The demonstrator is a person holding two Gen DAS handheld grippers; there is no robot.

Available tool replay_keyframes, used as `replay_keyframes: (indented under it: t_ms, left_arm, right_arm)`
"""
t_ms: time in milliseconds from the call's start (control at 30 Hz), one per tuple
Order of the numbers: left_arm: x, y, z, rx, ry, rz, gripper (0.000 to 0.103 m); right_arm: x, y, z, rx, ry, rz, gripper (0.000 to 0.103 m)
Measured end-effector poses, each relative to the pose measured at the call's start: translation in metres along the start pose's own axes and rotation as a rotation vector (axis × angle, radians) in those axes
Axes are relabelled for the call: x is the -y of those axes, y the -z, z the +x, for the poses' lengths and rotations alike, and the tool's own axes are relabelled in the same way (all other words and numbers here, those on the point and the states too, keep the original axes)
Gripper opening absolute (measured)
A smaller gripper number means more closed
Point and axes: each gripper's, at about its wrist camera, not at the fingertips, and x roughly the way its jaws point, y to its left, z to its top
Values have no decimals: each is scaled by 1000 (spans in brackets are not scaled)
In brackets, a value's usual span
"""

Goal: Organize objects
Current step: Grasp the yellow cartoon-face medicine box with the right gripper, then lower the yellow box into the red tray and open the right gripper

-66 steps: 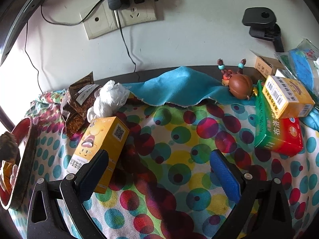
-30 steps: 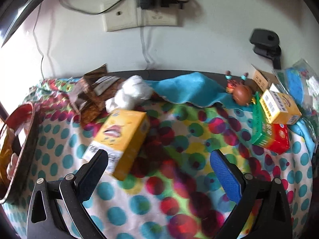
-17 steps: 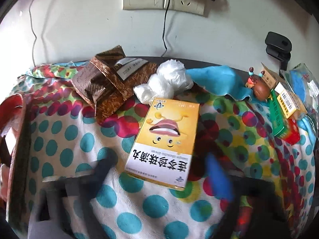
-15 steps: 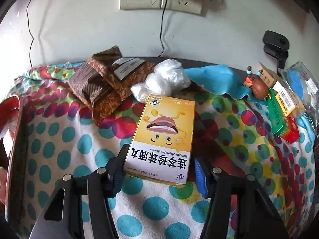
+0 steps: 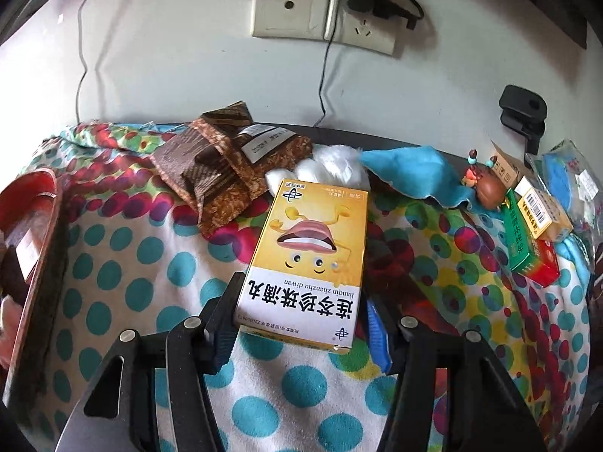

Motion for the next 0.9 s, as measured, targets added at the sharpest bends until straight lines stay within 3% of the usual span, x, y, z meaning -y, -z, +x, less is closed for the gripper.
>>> replay_keyframes:
  t_ms: [233,400,567,900]
  left_arm:
    - [-4,0,-4,-1,-23,-9,100]
    - [-8,-1,-10,3,-31,-18,100]
    - [-20,2,-13,-5,-45,-36,100]
    - [-49,2,-4,-25,-61,-93,100]
  right_arm:
    - [-32,-5,-39,70,-99,-84,54]
    - [-85,-14,-74,125,-201,-180,54]
    - [-146,-19,-91,118,-303,-262,54]
    - [-214,-25,-81,77,-312,-371,54]
